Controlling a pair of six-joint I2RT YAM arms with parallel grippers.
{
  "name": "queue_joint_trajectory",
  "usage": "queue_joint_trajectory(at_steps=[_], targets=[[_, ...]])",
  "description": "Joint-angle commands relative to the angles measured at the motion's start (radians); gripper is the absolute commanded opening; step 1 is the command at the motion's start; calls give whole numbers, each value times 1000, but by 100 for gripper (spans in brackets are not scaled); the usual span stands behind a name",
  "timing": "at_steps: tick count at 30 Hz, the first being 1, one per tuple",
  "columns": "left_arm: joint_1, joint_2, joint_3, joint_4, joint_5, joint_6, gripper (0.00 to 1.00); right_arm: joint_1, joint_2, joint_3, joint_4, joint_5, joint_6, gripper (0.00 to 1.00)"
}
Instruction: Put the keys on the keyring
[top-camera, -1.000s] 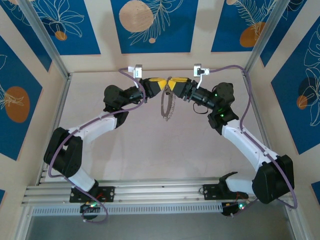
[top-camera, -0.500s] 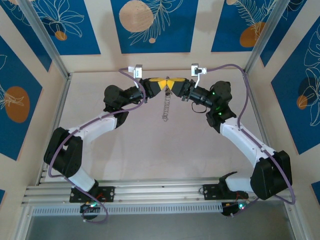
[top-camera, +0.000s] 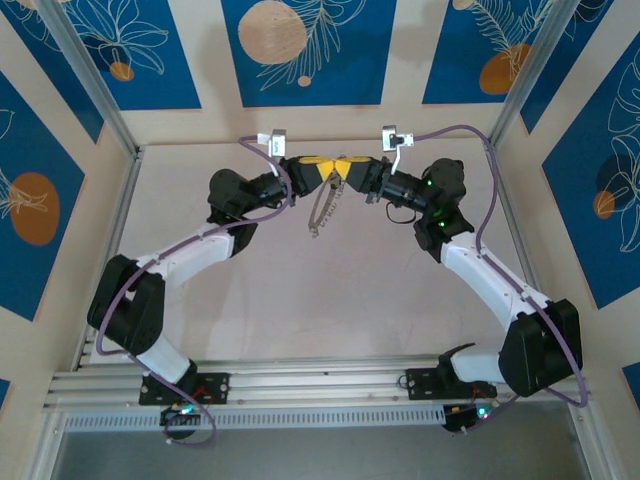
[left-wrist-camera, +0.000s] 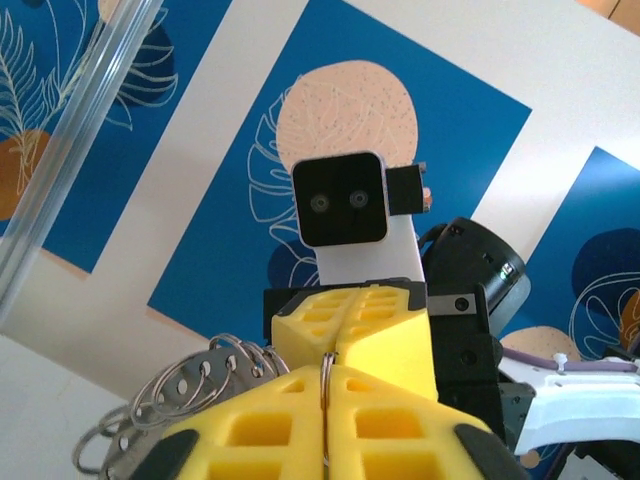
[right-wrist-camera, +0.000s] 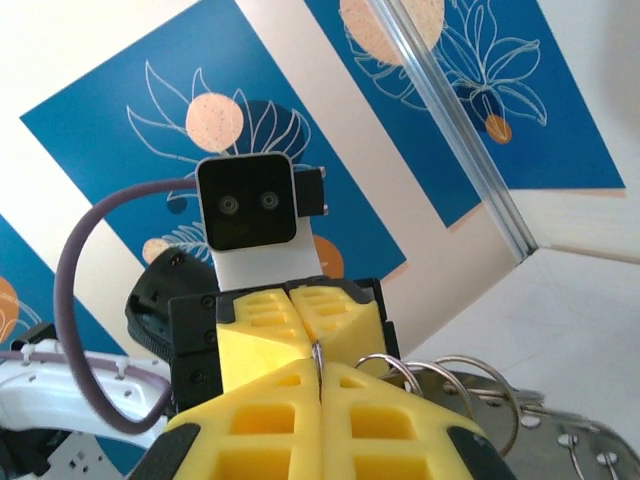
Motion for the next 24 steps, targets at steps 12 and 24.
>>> queue_joint_trajectory(at_steps=[12, 24], targets=[[82, -139, 121, -470, 202, 353, 46, -98, 24, 173, -406, -309, -279, 0], [112, -117, 347, -1179, 349, 858, 38, -84, 109, 352, -805, -454, -568, 0]])
